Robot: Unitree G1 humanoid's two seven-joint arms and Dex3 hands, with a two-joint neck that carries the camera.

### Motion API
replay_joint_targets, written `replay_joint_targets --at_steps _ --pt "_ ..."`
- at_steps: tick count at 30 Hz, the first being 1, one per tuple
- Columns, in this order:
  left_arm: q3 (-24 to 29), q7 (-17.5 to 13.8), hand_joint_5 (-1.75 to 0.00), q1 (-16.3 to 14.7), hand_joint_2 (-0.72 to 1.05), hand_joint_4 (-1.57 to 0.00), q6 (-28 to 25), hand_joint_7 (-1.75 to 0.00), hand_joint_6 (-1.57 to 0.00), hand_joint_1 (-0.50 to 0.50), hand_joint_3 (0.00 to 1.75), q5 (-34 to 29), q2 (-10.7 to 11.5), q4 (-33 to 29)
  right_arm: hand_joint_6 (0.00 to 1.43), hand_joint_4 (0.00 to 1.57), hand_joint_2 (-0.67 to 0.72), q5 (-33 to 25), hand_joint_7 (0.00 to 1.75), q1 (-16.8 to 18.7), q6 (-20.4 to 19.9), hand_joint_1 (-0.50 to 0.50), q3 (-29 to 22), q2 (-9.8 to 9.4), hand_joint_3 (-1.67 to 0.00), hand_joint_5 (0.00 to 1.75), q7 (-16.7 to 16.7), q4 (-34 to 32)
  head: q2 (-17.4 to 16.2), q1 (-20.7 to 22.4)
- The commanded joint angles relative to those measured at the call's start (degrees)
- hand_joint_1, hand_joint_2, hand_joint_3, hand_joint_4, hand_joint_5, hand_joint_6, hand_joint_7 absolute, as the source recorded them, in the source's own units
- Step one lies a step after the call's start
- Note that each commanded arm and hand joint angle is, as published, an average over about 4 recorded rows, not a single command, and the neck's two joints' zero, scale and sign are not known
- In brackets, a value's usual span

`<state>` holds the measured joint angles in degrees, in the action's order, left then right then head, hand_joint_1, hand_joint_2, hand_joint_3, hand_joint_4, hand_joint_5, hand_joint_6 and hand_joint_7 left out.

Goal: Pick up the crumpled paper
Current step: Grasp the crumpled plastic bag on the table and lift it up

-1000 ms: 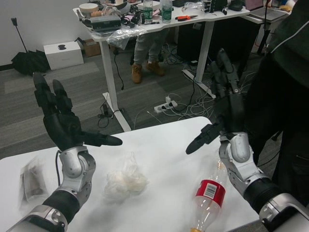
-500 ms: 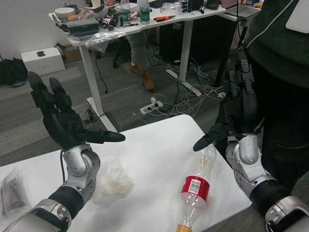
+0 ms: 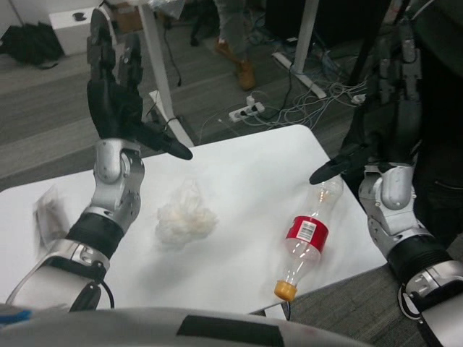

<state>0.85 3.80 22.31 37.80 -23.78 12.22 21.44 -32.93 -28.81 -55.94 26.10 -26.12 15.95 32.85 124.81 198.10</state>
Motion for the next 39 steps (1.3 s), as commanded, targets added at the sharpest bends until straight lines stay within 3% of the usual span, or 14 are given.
replay_joint_targets --at_steps 1,5,10,13,17,26,39 --pt "6.6 -5.5 0.00 -5.7 -0.72 -0.26 -8.7 0.00 -0.03 -0.50 0.00 1.5 3.2 -9.2 0.00 0.12 0.72 -0.3 0.00 0.7 -0.5 -0.17 -0.5 -0.47 0.00 0.00 0.0 2.0 -1.6 4.3" --pt "11.5 -9.4 0.00 -9.5 -0.72 -0.26 -15.0 0.00 -0.01 -0.50 0.00 4.0 3.5 -15.9 0.00 0.14 0.72 -0.5 0.00 0.3 -0.4 -0.17 -0.1 -0.82 0.00 0.00 0.0 3.3 -2.9 8.9" --pt "15.3 -14.3 0.00 -12.2 -0.72 -0.30 -20.0 0.00 0.00 -0.50 0.00 7.2 1.3 -20.5 0.00 0.14 0.72 -0.7 0.00 -0.4 -0.3 -0.17 0.7 -0.95 0.00 0.00 0.0 4.6 -3.5 9.9" --pt "15.6 -17.3 0.00 -12.8 -0.72 -0.30 -21.9 0.00 0.00 -0.50 0.00 10.2 -0.3 -21.1 0.00 0.14 0.72 -0.8 0.00 -0.4 -0.2 -0.17 0.9 -0.95 0.00 0.00 0.0 4.9 -3.7 9.7" --pt "15.3 -23.5 0.00 -12.8 -0.72 -0.30 -24.4 0.00 0.00 -0.50 0.00 17.1 -2.5 -21.2 0.00 0.14 0.72 -0.8 0.00 -0.4 -0.2 -0.17 0.9 -0.95 0.00 0.00 0.0 5.0 -4.0 9.5" --pt "16.3 -32.1 0.00 -13.1 -0.72 -0.30 -24.7 0.00 0.00 -0.50 0.00 31.2 -6.9 -21.0 0.00 0.14 0.72 -1.0 0.00 -0.4 -0.2 -0.17 1.2 -1.08 0.00 0.00 0.0 5.4 -4.1 11.0" --pt "15.4 -37.0 0.00 -19.6 -0.72 -0.27 -20.7 0.00 0.00 -0.50 0.00 44.0 -4.9 -20.7 0.00 0.14 0.72 -1.5 0.00 -0.5 -0.2 -0.17 2.2 -1.39 0.00 0.00 0.0 6.0 -4.8 13.5"
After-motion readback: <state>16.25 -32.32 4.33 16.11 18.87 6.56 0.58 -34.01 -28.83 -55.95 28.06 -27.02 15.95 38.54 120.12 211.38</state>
